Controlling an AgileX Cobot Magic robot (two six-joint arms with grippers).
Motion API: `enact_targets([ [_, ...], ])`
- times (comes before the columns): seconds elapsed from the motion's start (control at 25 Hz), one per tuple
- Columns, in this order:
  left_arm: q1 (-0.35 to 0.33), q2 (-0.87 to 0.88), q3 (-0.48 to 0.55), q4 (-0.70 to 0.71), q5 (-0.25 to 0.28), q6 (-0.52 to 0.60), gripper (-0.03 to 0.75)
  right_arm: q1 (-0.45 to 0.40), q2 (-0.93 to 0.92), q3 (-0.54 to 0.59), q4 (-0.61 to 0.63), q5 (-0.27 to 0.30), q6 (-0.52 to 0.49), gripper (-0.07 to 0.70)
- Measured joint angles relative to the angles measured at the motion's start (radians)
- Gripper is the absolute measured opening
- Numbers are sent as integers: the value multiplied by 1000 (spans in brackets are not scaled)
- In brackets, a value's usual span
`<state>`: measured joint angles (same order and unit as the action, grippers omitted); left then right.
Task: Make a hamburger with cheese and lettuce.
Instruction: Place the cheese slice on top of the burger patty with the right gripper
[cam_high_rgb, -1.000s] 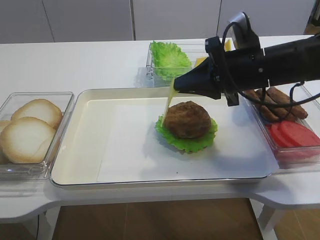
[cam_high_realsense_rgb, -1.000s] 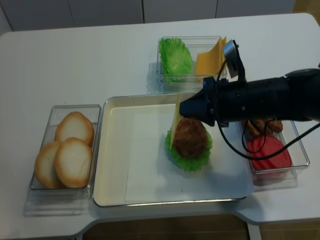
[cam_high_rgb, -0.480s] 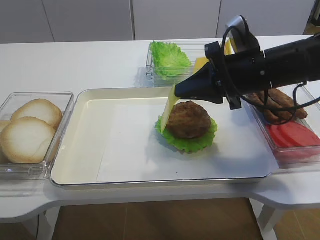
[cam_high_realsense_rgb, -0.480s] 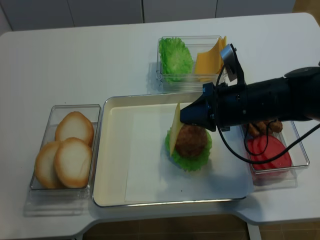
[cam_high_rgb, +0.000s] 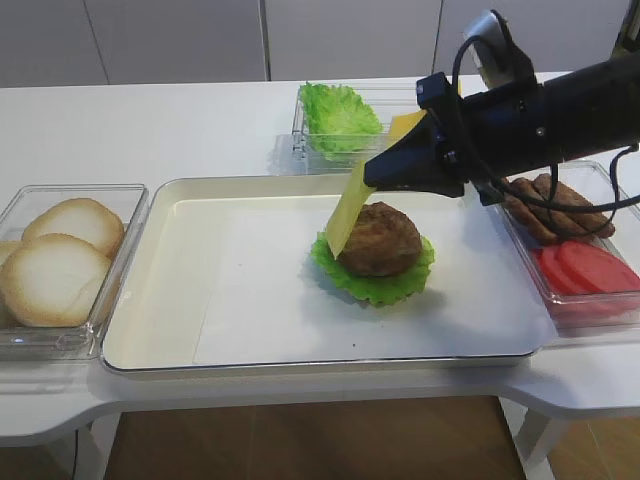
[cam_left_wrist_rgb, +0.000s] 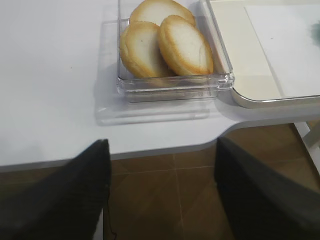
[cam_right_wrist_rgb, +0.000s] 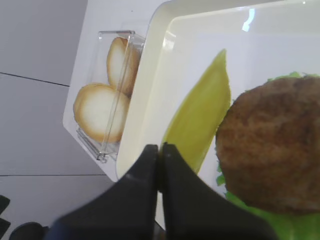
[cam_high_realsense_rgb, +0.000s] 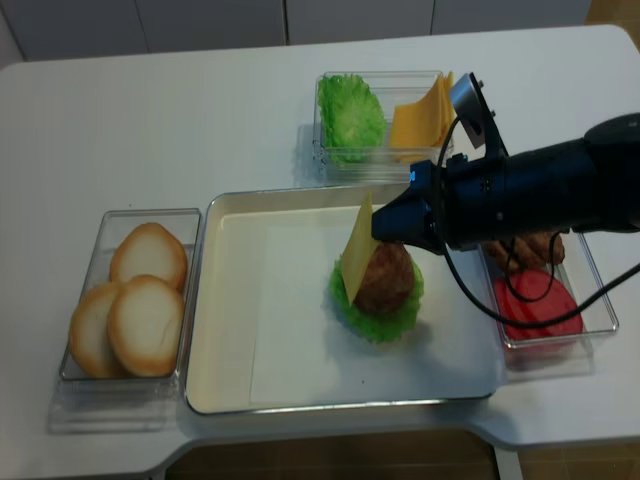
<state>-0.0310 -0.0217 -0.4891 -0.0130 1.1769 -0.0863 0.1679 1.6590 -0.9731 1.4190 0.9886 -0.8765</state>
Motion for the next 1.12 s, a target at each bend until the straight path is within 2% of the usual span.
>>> enact_targets([
  [0.32,0,0,0,0,0,0,477,0,-18,0,-116,-49,61,4],
  [1.12,0,0,0,0,0,0,476,0,-18,0,-241,-133,141,4],
])
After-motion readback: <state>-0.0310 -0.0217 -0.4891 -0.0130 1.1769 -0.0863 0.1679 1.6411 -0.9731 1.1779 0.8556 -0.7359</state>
